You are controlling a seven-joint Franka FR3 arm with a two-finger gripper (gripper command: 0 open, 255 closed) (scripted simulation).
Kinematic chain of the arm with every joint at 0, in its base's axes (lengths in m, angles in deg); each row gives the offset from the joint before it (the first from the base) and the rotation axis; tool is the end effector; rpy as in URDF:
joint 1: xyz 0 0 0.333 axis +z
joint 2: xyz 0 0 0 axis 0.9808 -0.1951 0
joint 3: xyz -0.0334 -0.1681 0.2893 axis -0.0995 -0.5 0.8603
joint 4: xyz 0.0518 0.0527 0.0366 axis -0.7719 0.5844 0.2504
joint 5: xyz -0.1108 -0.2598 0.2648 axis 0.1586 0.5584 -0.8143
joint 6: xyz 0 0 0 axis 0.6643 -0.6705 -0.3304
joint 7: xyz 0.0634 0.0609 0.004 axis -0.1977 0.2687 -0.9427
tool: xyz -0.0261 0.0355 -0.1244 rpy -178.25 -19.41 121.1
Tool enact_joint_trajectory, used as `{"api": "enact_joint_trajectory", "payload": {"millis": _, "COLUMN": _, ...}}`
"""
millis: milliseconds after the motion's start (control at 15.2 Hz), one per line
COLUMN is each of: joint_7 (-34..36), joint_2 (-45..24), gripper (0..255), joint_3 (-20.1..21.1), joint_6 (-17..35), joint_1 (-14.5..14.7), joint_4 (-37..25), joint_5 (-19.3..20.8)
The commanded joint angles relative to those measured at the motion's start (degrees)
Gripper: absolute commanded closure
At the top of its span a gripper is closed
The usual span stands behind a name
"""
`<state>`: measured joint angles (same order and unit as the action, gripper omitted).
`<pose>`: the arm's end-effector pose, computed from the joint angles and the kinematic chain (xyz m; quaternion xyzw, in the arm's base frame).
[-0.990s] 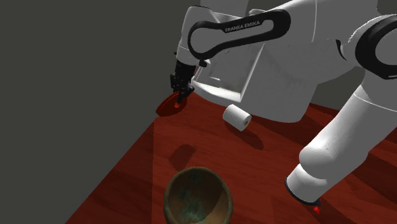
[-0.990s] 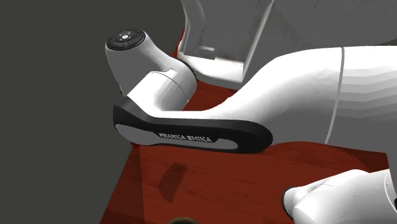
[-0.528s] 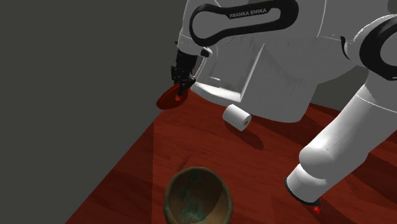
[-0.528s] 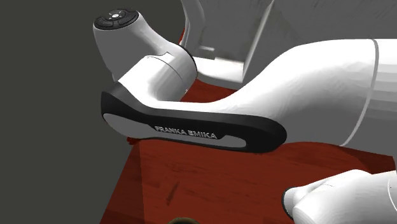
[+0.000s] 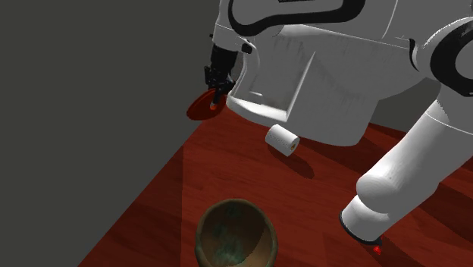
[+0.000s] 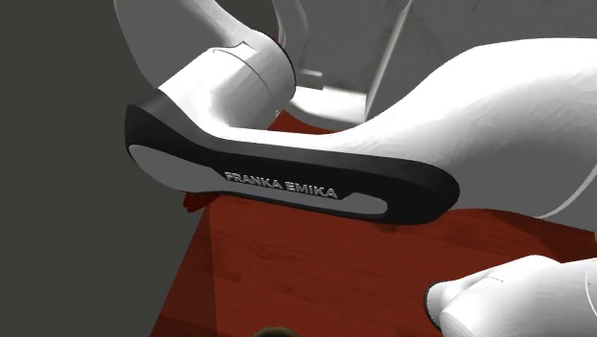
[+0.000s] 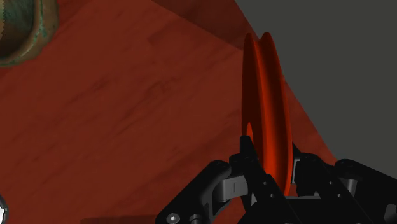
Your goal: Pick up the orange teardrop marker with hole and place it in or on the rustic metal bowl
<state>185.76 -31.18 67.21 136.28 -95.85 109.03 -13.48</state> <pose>0.5315 0.2073 0.5330 -0.7111 0.7008 0.0179 0.0537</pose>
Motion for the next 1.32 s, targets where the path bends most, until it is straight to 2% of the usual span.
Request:
{"api": "enact_joint_trajectory", "payload": {"millis": 0, "joint_7": -0.09, "joint_2": 2.36, "gripper": 255, "joint_3": 0.14, "joint_6": -0.35, "joint_1": 0.1, "joint_4": 1.53, "joint_5": -1.49}}
{"api": "enact_joint_trajectory", "payload": {"millis": 462, "joint_7": -0.1, "joint_2": 16.84, "gripper": 255, "joint_3": 0.2, "joint_6": -1.25, "joint_1": 3.1, "joint_4": 12.38, "joint_5": -10.53}}
{"api": "enact_joint_trajectory", "payload": {"millis": 1254, "joint_7": 5.92, "joint_2": 36.8, "gripper": 255, "joint_3": 0.36, "joint_6": -7.65, "joint_1": 13.07, "joint_4": 22.8, "joint_5": -21.28}}
